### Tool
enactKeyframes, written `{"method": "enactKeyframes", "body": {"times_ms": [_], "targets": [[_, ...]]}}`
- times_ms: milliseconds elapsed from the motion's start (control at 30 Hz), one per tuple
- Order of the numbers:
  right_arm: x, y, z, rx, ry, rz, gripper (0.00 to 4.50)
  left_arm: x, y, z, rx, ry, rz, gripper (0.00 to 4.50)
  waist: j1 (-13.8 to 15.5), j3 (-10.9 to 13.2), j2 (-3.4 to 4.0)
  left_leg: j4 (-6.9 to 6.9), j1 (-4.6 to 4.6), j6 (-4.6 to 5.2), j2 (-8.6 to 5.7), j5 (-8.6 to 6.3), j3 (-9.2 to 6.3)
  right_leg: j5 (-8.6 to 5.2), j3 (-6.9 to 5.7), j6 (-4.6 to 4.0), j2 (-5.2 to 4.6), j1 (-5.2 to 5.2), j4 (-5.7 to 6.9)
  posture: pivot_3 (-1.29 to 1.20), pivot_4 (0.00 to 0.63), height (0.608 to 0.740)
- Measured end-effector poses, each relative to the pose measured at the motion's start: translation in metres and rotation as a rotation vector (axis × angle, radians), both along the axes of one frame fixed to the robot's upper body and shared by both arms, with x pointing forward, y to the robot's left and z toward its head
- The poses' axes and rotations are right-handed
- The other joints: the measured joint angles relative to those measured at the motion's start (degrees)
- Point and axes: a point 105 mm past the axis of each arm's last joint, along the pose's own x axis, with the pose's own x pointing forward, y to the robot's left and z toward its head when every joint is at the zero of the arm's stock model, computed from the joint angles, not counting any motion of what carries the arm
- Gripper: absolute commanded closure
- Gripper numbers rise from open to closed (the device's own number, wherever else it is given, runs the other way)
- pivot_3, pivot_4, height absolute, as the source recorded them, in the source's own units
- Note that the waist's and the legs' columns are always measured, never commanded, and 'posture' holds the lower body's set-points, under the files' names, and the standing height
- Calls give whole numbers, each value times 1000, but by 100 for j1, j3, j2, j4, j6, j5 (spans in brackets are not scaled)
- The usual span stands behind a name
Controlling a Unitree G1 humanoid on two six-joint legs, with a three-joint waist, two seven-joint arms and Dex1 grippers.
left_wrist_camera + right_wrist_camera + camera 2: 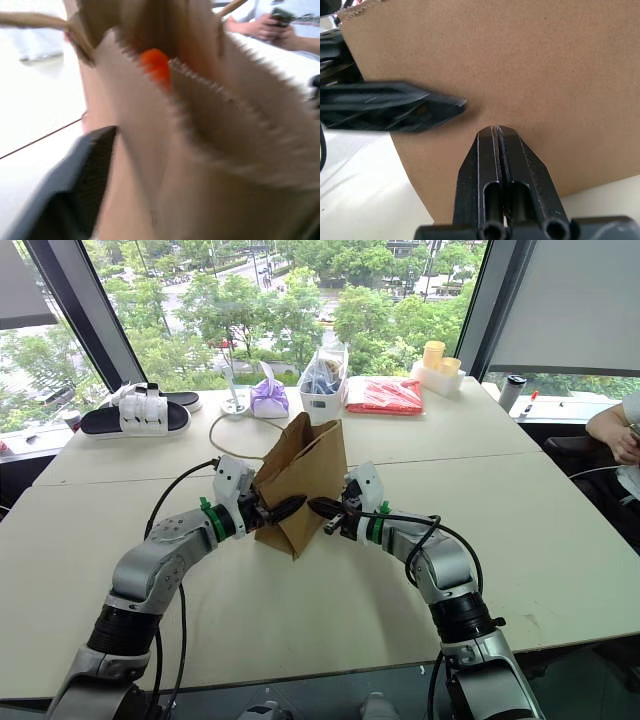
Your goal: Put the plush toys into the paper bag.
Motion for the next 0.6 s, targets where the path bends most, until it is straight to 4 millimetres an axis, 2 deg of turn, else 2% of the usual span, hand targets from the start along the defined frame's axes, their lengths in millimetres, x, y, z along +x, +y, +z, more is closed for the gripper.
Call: {"method": "enactKeyframes", "body": {"times_ms": [167,300,433,533,600], "targets": [[1,-2,0,-5,-1,-5,4500,-1,1,-1,-11,5,-1,4380,2,0,0,1,0,0,0,0,1,0,0,0,0,0,0,0,150,740],[1,-18,2,-33,-8,-34,4500,-4,2,1,-58,37,-36,4451,26,0,0,2,-1,0,-2,0,0,0,0,0,-1,2,0,0,150,740],[-10,-56,8,-83,-13,-87,4500,-10,1,12,-104,64,-150,4451,35,0,0,3,-6,1,-4,0,-3,0,-2,1,-1,4,-6,0,150,740],[-36,-92,21,-123,-3,-106,4500,-15,-1,36,-103,70,-362,4451,39,2,2,3,-8,2,-4,-1,-2,-1,-5,2,-1,4,-7,0,150,740],[-56,-113,37,-159,-17,-114,4500,-17,7,51,-90,69,-494,4451,4,1,2,0,0,5,-2,-3,3,-2,-5,3,0,11,-11,0,150,740]]}}
